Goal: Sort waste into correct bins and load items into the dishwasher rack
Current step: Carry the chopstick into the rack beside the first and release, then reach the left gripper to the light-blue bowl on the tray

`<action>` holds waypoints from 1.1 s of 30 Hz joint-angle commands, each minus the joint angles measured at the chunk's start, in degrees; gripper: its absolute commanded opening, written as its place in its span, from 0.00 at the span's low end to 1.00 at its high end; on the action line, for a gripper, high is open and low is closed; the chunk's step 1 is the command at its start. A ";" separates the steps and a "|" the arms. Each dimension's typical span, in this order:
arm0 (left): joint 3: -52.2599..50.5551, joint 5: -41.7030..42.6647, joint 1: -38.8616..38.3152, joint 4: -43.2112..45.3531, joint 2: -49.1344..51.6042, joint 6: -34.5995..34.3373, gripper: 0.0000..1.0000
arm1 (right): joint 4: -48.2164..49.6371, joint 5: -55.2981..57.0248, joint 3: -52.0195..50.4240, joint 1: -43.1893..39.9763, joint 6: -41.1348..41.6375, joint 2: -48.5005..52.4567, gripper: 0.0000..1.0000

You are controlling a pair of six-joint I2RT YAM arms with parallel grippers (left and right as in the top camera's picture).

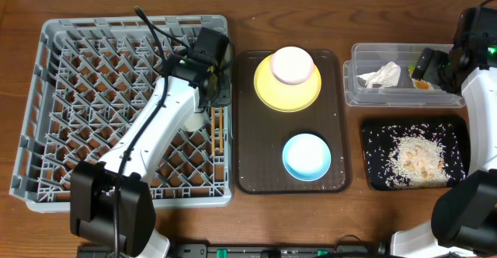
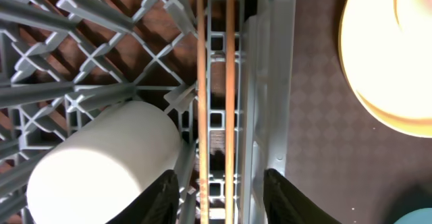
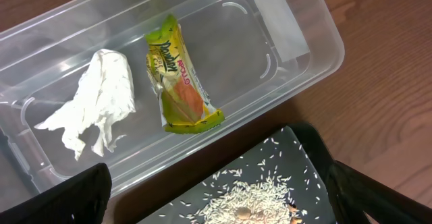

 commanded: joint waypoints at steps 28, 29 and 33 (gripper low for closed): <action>2.38 7.23 -23.12 3.50 4.48 9.18 0.30 | -0.07 0.92 1.11 -0.35 -0.63 -1.14 0.99; 2.38 8.07 -23.61 3.50 5.31 9.16 0.30 | -0.09 0.92 1.11 -0.35 -0.63 -1.14 0.99; 2.38 9.55 -25.03 3.50 7.65 9.11 0.31 | -0.09 0.92 1.11 -0.35 -0.63 -1.14 0.99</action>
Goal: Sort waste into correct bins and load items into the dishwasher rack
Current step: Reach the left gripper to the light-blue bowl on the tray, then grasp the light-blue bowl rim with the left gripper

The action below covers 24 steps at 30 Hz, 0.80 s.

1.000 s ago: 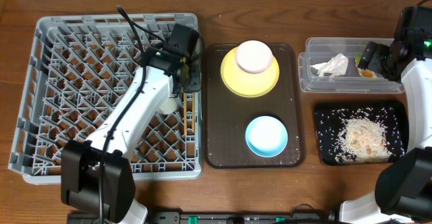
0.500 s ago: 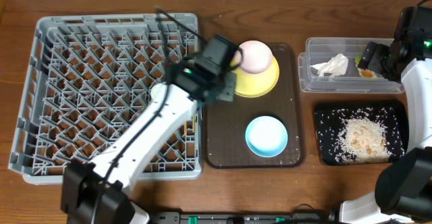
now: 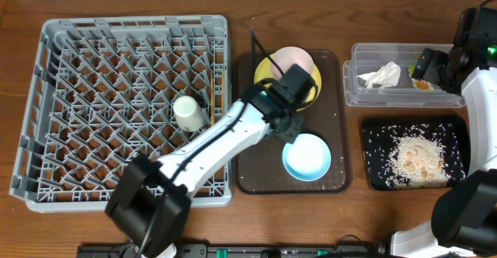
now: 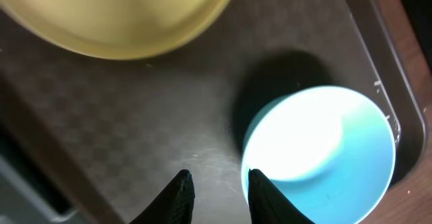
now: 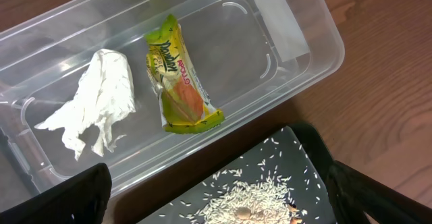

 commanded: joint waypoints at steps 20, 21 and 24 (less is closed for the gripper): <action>-0.20 -14.84 -3.98 -1.09 7.23 0.96 0.07 | -0.09 0.92 1.11 -0.35 -0.63 -1.14 0.99; -0.20 -17.79 -3.80 -1.40 7.23 0.96 0.06 | -0.07 0.92 1.11 -0.35 -0.61 -1.14 0.99; -0.20 -26.73 -2.67 -1.84 7.23 0.96 0.06 | -0.09 0.92 1.11 -0.35 -0.61 -1.14 0.99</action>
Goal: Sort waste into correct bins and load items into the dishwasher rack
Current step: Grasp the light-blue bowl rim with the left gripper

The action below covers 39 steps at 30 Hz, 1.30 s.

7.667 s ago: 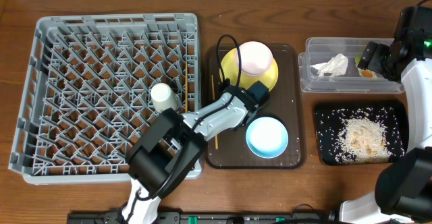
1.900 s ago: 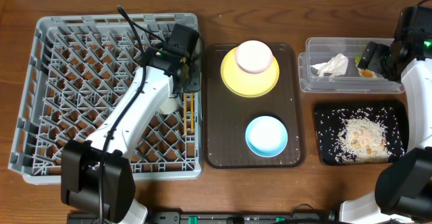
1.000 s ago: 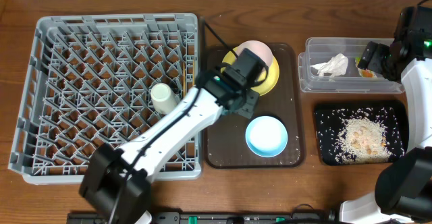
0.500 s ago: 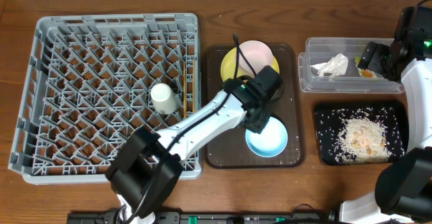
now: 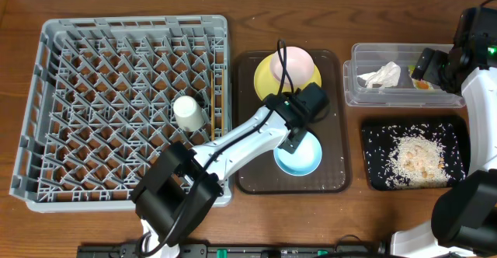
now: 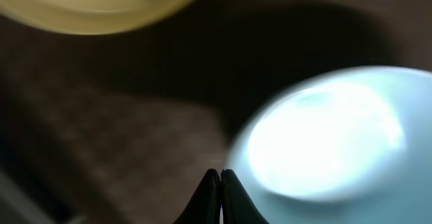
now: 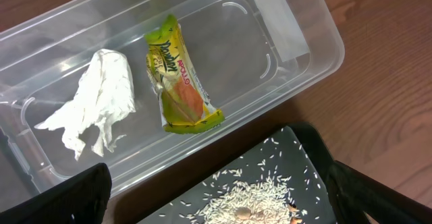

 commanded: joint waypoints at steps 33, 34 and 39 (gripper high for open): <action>4.90 26.95 -0.11 -0.96 -2.16 17.81 0.45 | -0.07 0.92 1.11 -0.35 -0.63 -1.14 0.99; 4.90 27.71 -0.26 -0.90 -1.62 18.43 0.45 | -0.09 0.92 1.11 -0.35 -0.63 -1.14 0.99; 4.90 31.65 -1.05 -0.66 0.37 22.49 0.45 | -0.07 0.92 1.11 -0.35 -0.63 -1.14 0.99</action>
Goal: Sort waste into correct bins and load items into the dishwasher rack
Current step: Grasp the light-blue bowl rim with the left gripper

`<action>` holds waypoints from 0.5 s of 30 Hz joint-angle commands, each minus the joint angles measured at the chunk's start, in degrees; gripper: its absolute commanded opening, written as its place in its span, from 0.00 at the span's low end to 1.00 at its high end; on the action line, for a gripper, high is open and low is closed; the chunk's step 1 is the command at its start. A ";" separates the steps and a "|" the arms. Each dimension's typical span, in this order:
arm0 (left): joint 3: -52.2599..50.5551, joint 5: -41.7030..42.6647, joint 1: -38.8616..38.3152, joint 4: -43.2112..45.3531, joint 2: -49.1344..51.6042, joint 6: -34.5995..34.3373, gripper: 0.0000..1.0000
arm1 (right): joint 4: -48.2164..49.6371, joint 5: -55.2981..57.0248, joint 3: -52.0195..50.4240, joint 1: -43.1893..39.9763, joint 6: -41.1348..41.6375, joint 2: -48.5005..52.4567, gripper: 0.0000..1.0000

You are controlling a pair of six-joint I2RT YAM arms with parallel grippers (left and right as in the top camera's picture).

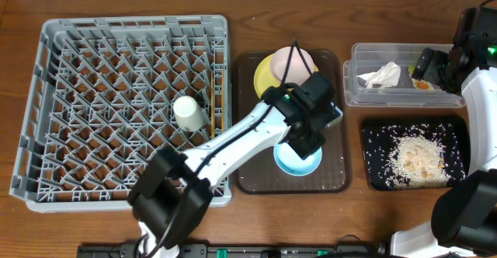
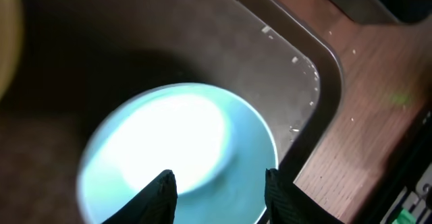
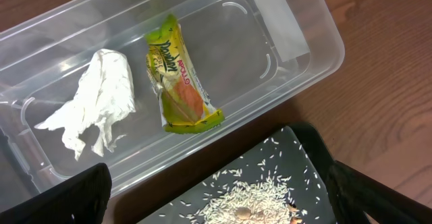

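A light blue bowl [image 2: 169, 136] sits on the brown tray [image 1: 252, 165], partly under my left arm in the overhead view [image 1: 297, 163]. My left gripper [image 2: 219, 190] hangs open just above it, one finger over the bowl's inside, the other at its right rim; nothing is held. A pink bowl [image 1: 293, 58] rests upside down on a yellow plate [image 1: 268, 75] at the tray's far end. The grey dishwasher rack [image 1: 78, 95] holds a white cup [image 1: 185, 110] and chopsticks [image 1: 213, 110]. My right gripper [image 3: 216, 204] is wide open and empty near the clear bin [image 1: 353, 99].
The clear bin contains a crumpled tissue [image 3: 94, 102] and a green-yellow wrapper [image 3: 179, 75]. In front of it a black tray [image 1: 377, 172] carries scattered rice [image 1: 415, 158] and food scraps. Bare wooden table lies right of the brown tray [image 2: 378, 116].
My left gripper was shut by the blue bowl's left edge; now it is open and further right, over the bowl's right side. The right arm has not moved.
My left gripper was open over the rack's right edge, beside the chopsticks and white cup. Then it was over the brown tray left of the blue bowl, fingers slightly apart, then shut at the bowl's edge. Now it stands open over the bowl. The right gripper stayed by the bin.
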 commanded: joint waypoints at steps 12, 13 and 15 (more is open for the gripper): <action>-0.48 1.62 -3.58 0.87 2.97 9.25 0.42 | -0.09 0.92 1.11 -0.35 -0.61 -1.14 0.99; -0.48 1.55 -3.41 1.07 2.97 9.22 0.38 | -0.09 0.92 1.11 -0.35 -0.63 -1.14 0.99; -0.48 1.03 -2.80 1.20 2.97 9.11 0.23 | -0.07 0.92 1.11 -0.35 -0.61 -1.14 0.99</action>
